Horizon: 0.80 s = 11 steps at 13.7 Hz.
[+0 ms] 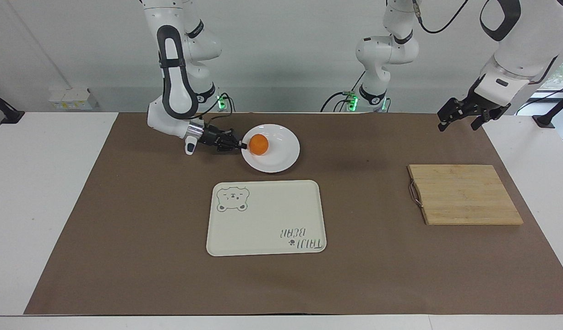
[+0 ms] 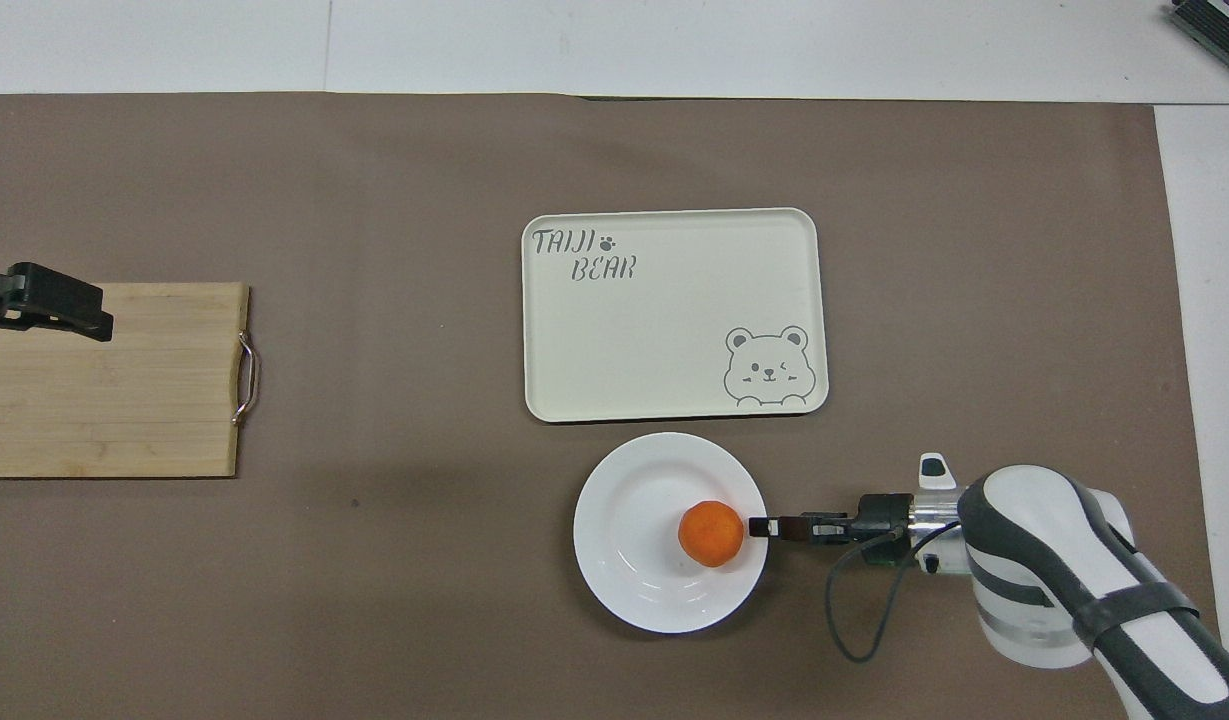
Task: Place orange and plate with both arms
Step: 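Grasp the plate rim nearest the right gripper, then slide the plate with the right gripper onto the cream tray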
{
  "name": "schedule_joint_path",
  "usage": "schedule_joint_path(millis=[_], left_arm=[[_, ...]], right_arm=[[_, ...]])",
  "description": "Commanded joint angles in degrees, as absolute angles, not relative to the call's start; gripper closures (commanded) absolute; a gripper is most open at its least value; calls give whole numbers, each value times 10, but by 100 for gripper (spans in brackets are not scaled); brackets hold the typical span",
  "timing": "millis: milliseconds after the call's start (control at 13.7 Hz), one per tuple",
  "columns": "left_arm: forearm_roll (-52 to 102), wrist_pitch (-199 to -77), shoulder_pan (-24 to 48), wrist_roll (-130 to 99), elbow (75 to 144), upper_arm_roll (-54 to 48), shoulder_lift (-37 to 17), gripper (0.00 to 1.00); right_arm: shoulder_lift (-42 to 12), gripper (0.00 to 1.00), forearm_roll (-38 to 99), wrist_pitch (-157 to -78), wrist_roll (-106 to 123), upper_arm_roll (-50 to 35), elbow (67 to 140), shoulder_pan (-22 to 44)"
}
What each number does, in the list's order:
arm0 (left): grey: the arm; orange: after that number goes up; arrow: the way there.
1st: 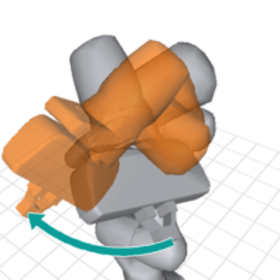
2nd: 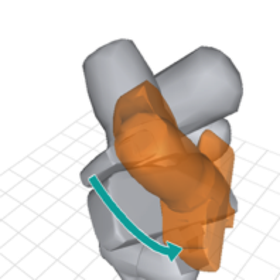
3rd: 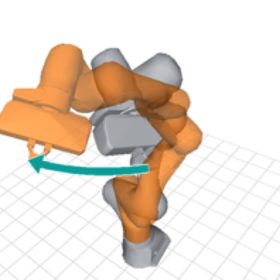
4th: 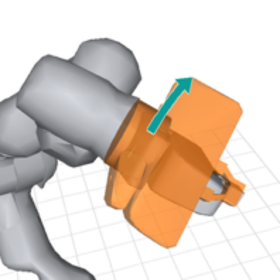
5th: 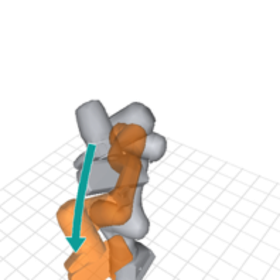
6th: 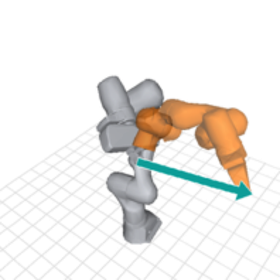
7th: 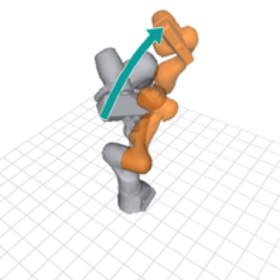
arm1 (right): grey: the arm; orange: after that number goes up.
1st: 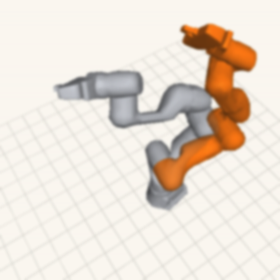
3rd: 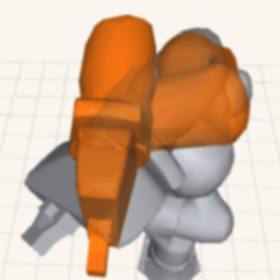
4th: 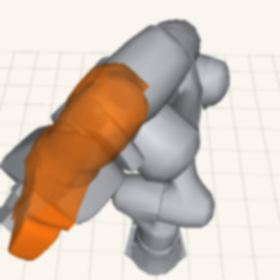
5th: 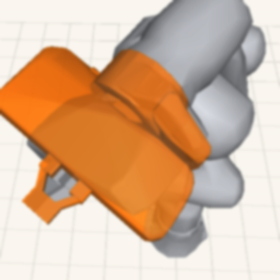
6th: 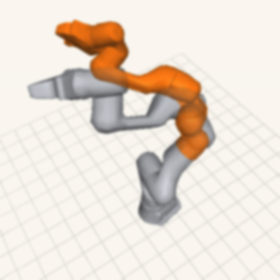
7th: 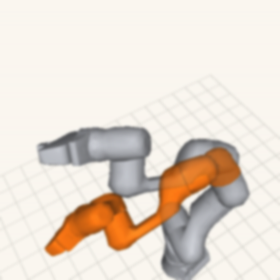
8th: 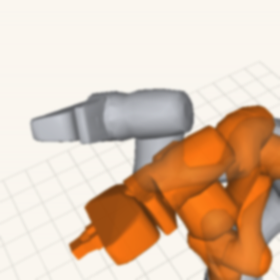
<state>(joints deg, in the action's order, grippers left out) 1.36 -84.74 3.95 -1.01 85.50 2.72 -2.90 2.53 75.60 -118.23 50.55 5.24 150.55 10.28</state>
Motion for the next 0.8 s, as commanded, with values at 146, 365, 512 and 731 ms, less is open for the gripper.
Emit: schedule_joint_path(millis=[146,365,512,731], left_arm=[[17,-835,37,-15,844,27,-33,0],[17,-834,38,-15,844,27,-33,0],[17,-835,37,-15,844,27,-33,0],[17,-834,37,-15,844,27,-33,0]], right_arm=[[32,100,777,-1126,526,54,1471,70],[-7,100,766,-1102,498,54,1403,48],[-33,100,759,-1100,465,54,1358,47],[-86,100,731,-1093,402,54,1268,40]])
